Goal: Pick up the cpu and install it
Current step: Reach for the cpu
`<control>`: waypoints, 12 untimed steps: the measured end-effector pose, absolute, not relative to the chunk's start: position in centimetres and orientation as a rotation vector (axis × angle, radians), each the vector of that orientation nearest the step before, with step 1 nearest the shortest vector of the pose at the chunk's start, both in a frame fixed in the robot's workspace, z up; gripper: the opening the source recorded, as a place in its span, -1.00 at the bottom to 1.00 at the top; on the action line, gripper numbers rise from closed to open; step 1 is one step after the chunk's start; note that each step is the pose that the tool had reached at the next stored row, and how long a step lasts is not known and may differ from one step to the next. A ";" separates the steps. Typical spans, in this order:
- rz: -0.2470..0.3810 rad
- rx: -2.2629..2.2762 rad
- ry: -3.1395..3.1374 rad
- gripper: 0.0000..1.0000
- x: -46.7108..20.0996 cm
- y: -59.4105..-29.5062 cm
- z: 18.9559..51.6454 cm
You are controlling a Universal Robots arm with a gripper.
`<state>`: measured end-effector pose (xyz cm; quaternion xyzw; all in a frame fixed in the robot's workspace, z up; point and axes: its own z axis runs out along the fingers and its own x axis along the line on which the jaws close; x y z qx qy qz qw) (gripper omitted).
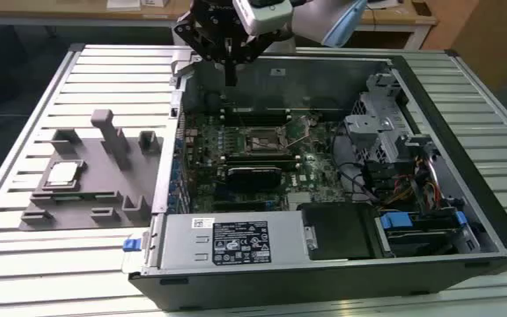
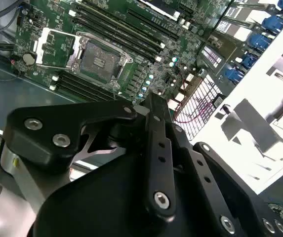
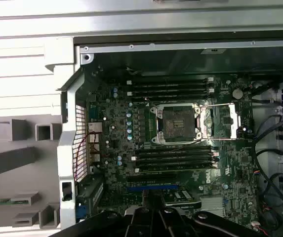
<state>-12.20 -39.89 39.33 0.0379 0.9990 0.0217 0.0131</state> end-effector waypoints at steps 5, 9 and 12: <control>0.068 0.118 3.112 -0.79 -12.2 -39.9 39.3; 0.068 0.118 3.112 -0.79 -12.2 -39.9 39.3; 0.068 0.118 3.112 -0.79 -12.2 -39.9 39.3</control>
